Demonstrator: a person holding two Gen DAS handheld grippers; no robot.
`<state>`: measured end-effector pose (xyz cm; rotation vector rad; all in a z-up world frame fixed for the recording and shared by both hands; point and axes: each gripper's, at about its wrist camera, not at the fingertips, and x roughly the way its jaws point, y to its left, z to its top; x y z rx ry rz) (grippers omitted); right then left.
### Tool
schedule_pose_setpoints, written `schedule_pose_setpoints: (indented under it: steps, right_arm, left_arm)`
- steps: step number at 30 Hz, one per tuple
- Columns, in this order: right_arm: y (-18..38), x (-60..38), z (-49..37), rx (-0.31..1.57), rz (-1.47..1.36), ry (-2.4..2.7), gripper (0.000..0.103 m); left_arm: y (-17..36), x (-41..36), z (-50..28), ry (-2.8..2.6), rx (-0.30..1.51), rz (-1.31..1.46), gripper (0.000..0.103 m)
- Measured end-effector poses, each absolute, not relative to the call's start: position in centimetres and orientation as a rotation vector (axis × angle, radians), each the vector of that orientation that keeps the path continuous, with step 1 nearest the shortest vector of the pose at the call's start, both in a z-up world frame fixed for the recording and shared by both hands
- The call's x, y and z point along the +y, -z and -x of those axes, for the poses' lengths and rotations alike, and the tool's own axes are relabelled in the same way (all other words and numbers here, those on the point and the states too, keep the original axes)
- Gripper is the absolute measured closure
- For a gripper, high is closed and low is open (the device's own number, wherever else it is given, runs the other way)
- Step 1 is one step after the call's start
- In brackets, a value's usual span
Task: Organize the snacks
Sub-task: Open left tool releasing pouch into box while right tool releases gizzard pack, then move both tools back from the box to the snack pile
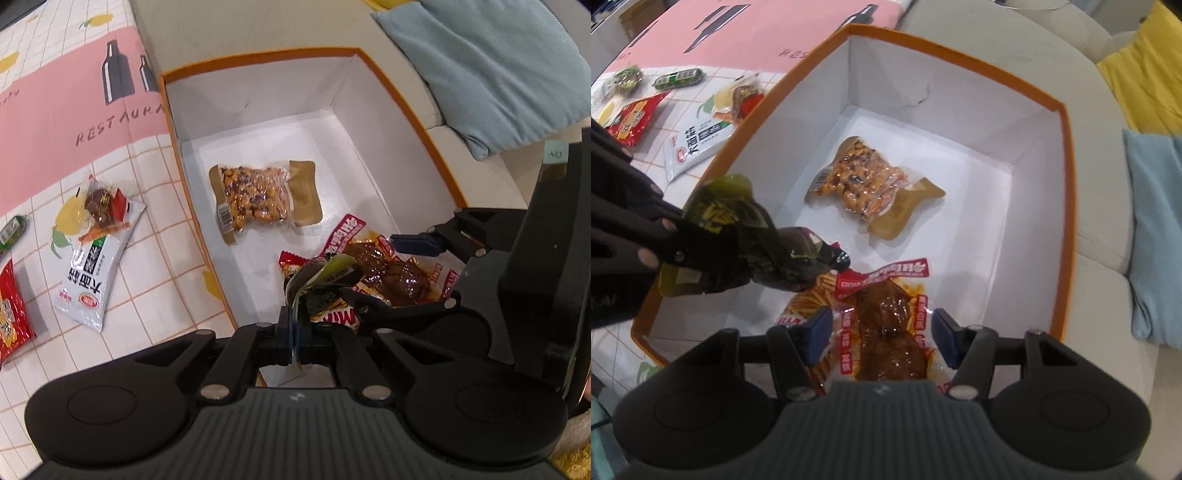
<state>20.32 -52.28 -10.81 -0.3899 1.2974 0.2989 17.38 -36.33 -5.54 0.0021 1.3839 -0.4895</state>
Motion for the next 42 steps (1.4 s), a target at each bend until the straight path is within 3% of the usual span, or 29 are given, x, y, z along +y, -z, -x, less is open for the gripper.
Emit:
schedule_pose_setpoints:
  steps: [15, 19, 27, 31, 42]
  right_arm:
    - [11.0, -51.3, -20.7, 1.328, 0.464, -0.34, 0.043]
    - [10.9, -51.0, -20.4, 1.327, 0.489, -0.344, 0.032]
    - [9.3, -50.6, -19.8, 1.299, 0.502, -0.308, 0.025]
    - [7.6, -50.0, -19.1, 1.262, 0.513, -0.303, 0.019]
    - [3.1, -45.3, -18.5, 1.183, 0.495, -0.262, 0.019]
  left_arm:
    - [6.1, -35.4, -17.4, 0.431, 1.442, 0.066, 0.095]
    - [5.9, -35.0, -17.4, 0.426, 1.446, 0.086, 0.083]
    - [3.4, -33.4, -16.5, 0.463, 1.381, 0.126, 0.064]
    - [1.5, -31.6, -16.3, 0.466, 1.31, 0.136, 0.063]
    - [-2.5, -23.9, -15.6, 0.389, 1.178, 0.17, 0.063]
